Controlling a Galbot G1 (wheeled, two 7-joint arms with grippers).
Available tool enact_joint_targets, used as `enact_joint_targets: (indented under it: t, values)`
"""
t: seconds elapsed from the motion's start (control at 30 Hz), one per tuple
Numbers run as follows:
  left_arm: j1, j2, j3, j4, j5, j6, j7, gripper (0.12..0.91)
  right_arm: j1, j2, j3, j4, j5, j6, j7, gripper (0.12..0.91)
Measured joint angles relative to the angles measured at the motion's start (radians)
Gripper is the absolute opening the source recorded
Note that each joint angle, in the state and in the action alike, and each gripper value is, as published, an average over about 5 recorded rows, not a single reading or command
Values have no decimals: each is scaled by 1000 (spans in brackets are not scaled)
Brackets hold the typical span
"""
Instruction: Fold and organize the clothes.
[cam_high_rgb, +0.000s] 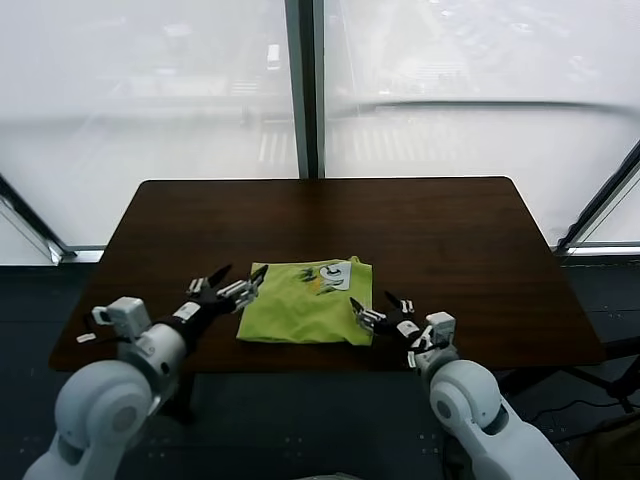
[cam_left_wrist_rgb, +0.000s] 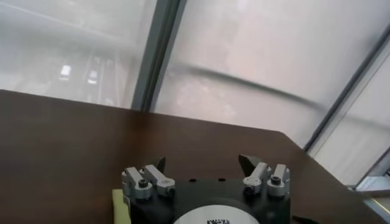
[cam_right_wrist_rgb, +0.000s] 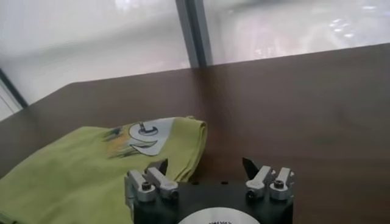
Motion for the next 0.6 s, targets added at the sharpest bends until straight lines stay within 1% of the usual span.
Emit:
enact_joint_targets:
  t: [0.07, 0.13, 0.17, 0.27, 0.3, 0.37, 0.4, 0.47, 0.5, 0.53, 0.6]
  values:
    - [20, -1, -17, -9, 1, -2, 0, 907, 8, 7, -19, -7, -8, -3, 3, 906]
    - [38, -1, -34, -18, 2, -5, 0, 907, 10, 11, -30, -12, -16, -4, 4, 884]
    - [46, -1, -41, -22, 2, -6, 0, 907, 9, 12, -32, -14, -19, -4, 3, 857]
    - [66, -2, -59, -30, 6, -9, 0, 907, 4, 15, -35, -19, -28, -5, -3, 711]
    - [71, -2, -63, -31, 7, -10, 0, 907, 2, 16, -34, -20, -32, -5, -5, 637]
    - [79, -2, -68, -34, 9, -12, 0, 907, -2, 19, -31, -22, -38, -4, -8, 524]
    - [83, -2, -69, -36, 10, -12, 0, 907, -4, 19, -29, -23, -41, -4, -9, 449]
    - [89, -2, -71, -38, 13, -14, 0, 907, -7, 20, -22, -26, -47, -5, -10, 335]
    - [93, -2, -72, -39, 14, -15, 0, 907, -9, 20, -17, -29, -52, -6, -10, 264]
    - [96, -2, -72, -40, 16, -16, 0, 907, -10, 20, -12, -31, -58, -7, -11, 212]
    - [101, -3, -73, -40, 19, -18, 0, 907, -14, 16, -1, -35, -72, -10, -12, 155]
